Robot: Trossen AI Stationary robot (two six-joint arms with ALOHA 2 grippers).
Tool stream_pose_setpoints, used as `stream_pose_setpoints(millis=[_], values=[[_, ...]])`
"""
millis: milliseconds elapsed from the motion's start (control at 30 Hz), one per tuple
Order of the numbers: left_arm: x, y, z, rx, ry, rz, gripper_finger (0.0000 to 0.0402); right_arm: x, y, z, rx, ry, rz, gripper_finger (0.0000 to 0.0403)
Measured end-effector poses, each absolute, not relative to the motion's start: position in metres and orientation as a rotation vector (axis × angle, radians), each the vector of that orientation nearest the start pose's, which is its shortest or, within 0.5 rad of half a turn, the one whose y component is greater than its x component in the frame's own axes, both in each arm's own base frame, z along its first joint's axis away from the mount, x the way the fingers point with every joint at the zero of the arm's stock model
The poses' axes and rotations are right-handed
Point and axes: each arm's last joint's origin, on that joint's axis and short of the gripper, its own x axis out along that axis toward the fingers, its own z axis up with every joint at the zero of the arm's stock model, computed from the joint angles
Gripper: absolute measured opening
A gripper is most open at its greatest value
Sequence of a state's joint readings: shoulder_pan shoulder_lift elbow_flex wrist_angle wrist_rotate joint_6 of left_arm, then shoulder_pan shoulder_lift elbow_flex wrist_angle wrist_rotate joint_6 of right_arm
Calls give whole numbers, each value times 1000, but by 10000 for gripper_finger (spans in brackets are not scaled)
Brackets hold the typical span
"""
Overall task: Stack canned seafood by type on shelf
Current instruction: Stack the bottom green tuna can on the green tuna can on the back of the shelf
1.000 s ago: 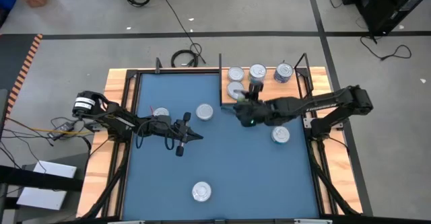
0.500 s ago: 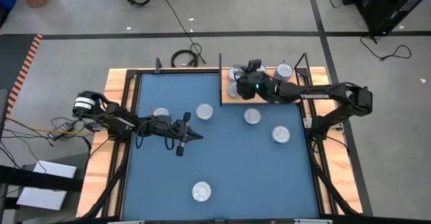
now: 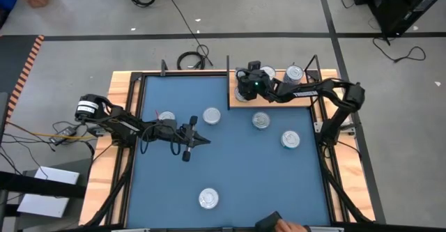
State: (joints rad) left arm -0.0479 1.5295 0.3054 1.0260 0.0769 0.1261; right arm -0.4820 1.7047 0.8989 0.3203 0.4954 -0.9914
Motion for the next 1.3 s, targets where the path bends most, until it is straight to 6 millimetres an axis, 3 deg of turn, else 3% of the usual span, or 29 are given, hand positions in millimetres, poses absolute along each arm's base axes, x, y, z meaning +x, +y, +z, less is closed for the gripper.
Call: stream_pose_setpoints(millis=[500, 1300], values=[[243, -14, 138, 123, 191, -137, 1, 305, -175, 183, -885, 942, -627, 216], [243, -14, 138, 122, 191, -139, 1, 306, -168, 179, -712, 904, -661, 225]])
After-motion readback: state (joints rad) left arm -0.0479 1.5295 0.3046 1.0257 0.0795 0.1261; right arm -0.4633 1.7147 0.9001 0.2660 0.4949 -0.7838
